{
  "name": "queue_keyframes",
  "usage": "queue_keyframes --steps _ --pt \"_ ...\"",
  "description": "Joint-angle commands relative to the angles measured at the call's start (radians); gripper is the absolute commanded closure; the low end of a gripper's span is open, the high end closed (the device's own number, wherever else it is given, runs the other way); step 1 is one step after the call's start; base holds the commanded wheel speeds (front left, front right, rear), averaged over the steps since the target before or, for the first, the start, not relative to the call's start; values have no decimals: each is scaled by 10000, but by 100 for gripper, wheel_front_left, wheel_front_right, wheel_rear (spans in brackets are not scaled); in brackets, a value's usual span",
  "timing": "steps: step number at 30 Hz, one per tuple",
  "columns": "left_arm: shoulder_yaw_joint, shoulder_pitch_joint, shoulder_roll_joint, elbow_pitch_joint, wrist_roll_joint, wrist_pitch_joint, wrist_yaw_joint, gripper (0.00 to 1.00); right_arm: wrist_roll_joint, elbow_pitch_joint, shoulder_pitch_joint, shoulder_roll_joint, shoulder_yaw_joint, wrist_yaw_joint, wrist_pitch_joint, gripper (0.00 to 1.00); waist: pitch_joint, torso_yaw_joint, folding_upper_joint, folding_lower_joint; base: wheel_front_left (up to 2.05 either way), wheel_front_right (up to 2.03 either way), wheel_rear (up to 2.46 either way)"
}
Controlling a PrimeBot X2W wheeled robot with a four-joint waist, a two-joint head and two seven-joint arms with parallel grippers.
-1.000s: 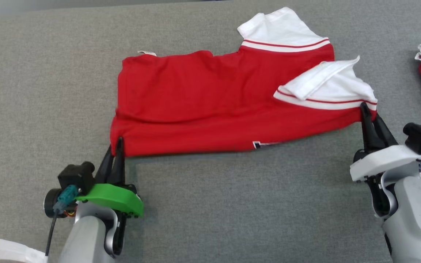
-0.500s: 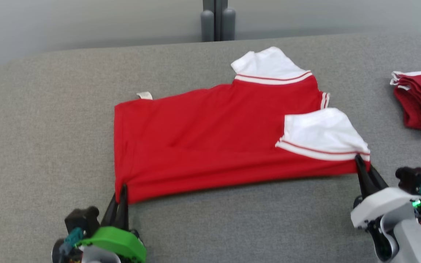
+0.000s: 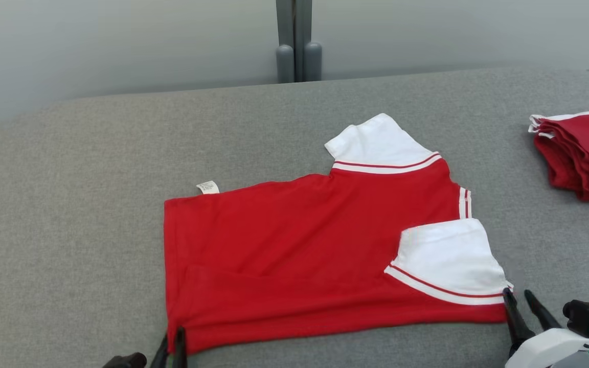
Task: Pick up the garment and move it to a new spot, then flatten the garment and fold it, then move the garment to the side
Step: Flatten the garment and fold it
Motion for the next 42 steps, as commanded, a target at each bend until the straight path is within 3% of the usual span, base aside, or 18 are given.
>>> queue_keyframes --steps 1,10,21,35,37,39,40,42 --pt "104 -223 96 -115 56 2 73 0 -76 -60 -95 -60 -67 -21 1 0 86 32 -1 0 0 0 0" --pt "471 -2006 82 -225 707 2 -84 0 -740 -428 -1622 -300 22 -19 2 0 915 160 -1 0 0 0 0" --pt "467 -5687 654 2463 1524 2 -570 0 -1293 283 -4403 -501 952 -21 2 0 2267 157 -1 0 0 0 0" --pt "-146 -7300 790 4373 1570 2 -694 0 -1423 1141 -6026 -719 1911 -21 2 0 2936 147 -1 0 0 0 0" --pt "-219 -7427 766 4495 1505 2 -698 26 -1472 1396 -6330 -788 2059 -21 21 0 3011 184 -1 0 0 0 0" --pt "-441 -7504 690 4687 1423 10 -693 86 -1526 1655 -6720 -895 2192 -21 71 0 3095 251 -1 0 0 0 0" --pt "-520 -7553 671 4764 1354 11 -693 100 -1535 1778 -6899 -926 2254 -21 115 0 3136 291 -1 0 0 0 0" --pt "-793 -7658 620 4954 1184 18 -691 100 -1576 2051 -7343 -1004 2394 -21 260 0 3230 378 -1 0 0 0 0"
